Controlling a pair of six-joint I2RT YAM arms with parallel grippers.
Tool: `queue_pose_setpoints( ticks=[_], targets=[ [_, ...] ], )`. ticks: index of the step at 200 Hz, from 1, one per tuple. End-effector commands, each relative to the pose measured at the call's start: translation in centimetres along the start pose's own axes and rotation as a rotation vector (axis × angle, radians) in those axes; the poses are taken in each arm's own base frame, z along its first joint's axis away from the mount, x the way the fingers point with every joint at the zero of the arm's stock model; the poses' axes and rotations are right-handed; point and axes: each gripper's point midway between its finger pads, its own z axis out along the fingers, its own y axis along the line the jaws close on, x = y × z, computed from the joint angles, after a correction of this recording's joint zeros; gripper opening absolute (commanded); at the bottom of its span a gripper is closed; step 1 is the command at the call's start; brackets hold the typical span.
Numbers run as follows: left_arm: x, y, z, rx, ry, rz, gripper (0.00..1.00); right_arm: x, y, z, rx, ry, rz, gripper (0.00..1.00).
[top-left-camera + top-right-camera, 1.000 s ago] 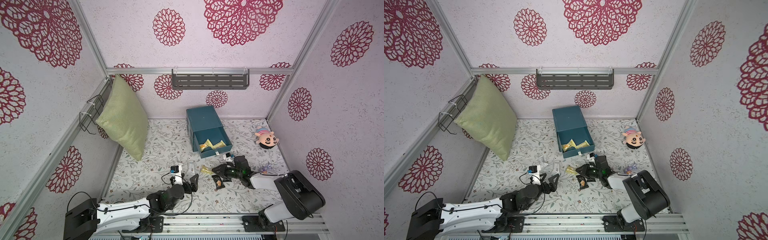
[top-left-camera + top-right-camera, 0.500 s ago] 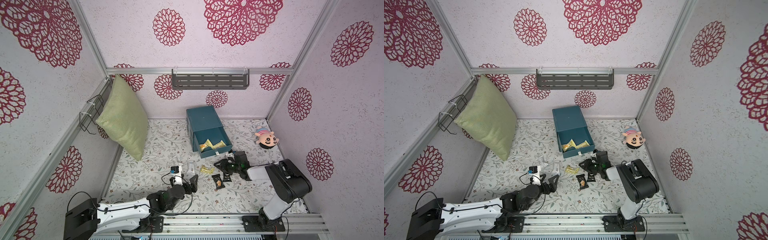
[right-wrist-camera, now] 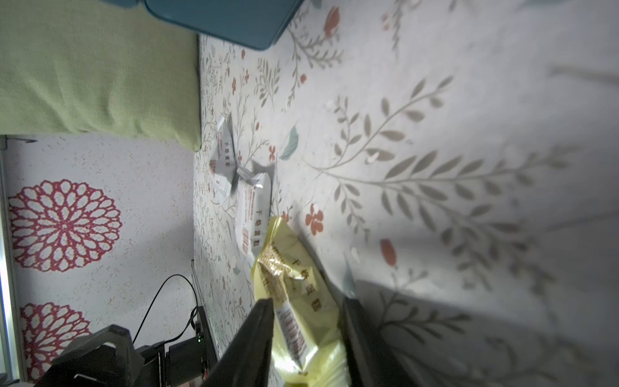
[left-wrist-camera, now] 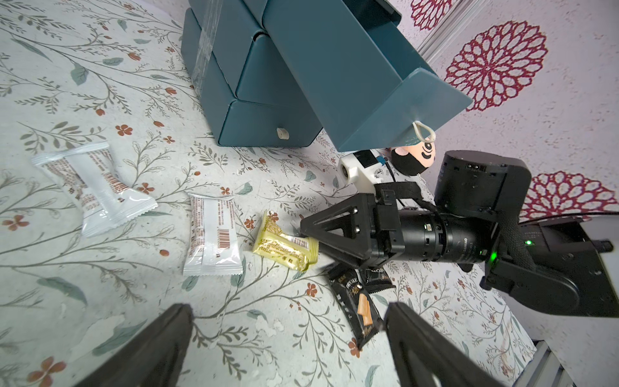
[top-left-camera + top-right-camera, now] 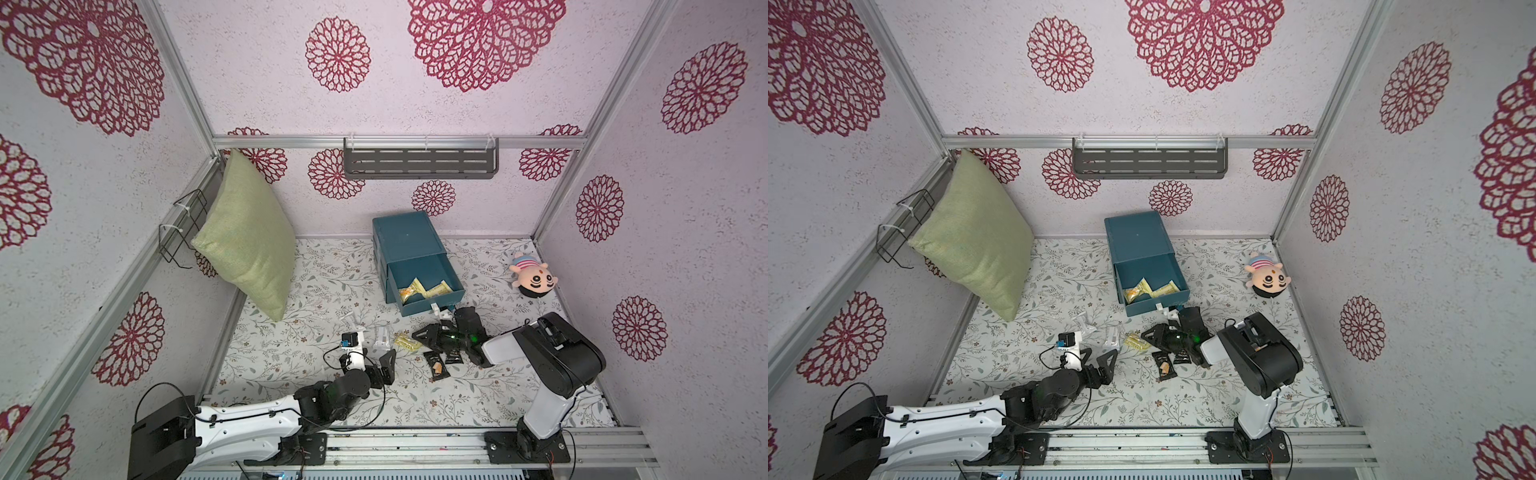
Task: Place the cookies into the drawer by color
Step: Adjust the cookie at the center of the board.
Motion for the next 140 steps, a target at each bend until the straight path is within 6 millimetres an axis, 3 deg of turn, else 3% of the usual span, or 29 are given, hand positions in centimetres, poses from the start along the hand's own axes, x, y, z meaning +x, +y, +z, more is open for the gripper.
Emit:
queue_pose_setpoints(
  ticks=[1, 82, 106, 140],
  targets=[
    [0.1, 0.1, 0.0, -0.009, -0.002, 0.002, 0.97, 2.0, 0.5, 0.5, -0.007, 0.048, 0.000, 0.40],
    [0.5, 0.8, -0.1, -0.031, 0.005, -0.016, 0.97, 6.6, 4.7, 2.7, -0.066, 0.139, -0.067, 0.40],
    [0.7, 1.1, -0.1, -0.047, 0.014, -0.015, 0.97, 6.6, 5.6, 2.2, -0.074, 0.109, -0.075, 0.39],
    [1.5, 1.9, -0.1, -0.090, 0.058, -0.036, 0.97, 5.5, 5.5, 0.5, -0.017, 0.020, -0.072, 0.38]
  ],
)
